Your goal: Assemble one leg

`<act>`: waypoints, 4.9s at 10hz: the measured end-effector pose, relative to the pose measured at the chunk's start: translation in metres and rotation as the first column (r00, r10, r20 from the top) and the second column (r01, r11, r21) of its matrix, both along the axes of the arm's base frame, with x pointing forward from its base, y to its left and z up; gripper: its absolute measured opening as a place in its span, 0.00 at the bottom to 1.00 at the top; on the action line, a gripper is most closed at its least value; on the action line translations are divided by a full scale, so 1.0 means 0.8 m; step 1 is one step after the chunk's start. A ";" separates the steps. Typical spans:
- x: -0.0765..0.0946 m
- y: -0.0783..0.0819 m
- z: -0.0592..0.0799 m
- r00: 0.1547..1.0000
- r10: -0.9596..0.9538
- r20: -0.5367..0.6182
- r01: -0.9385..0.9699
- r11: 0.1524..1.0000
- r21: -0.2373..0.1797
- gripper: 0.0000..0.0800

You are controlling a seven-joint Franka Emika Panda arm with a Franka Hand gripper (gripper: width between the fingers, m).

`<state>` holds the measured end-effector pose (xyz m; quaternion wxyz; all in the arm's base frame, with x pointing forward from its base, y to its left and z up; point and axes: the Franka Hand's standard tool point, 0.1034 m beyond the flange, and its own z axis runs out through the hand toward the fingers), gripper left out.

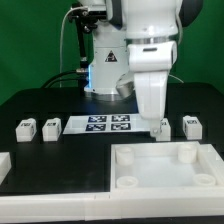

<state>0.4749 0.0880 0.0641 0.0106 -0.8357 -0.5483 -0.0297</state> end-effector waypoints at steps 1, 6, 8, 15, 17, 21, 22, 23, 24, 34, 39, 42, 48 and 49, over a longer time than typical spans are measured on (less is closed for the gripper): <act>-0.003 0.018 0.000 0.991 -0.132 -0.007 0.132 0.991 0.006 0.81; -0.009 0.041 -0.002 0.814 -0.578 -0.054 0.580 0.814 0.025 0.81; -0.026 0.064 -0.008 0.647 -0.758 -0.087 0.761 0.649 0.008 0.81; -0.053 0.080 -0.016 0.470 -0.863 -0.186 0.836 0.503 -0.218 0.81; -0.054 0.082 -0.014 0.396 -0.876 -0.276 0.761 0.481 -0.435 0.81; -0.060 0.084 -0.018 0.293 -0.877 -0.382 0.529 0.481 -0.699 0.81; -0.053 0.086 -0.024 0.289 -0.876 -0.386 0.527 0.482 -0.700 0.81; -0.054 0.086 -0.023 0.290 -0.876 -0.386 0.527 0.483 -0.700 0.81; -0.056 0.087 -0.024 0.290 -0.876 -0.386 0.524 0.483 -0.701 0.81; -0.104 0.102 -0.071 0.273 -0.897 -0.349 0.519 0.442 -0.732 0.48; -0.104 0.102 -0.071 0.273 -0.897 -0.349 0.518 0.442 -0.732 0.36; -0.104 0.102 -0.071 0.273 -0.897 -0.349 0.519 0.443 -0.732 0.36; -0.019 0.067 0.032 0.403 -0.842 -0.358 0.663 0.539 -0.520 0.36; -0.007 0.057 0.051 0.434 -0.840 -0.326 0.717 0.541 -0.439 0.36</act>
Offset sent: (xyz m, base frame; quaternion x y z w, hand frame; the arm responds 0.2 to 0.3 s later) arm -0.0042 0.0068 -0.0062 0.0004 0.0092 0.2528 0.9675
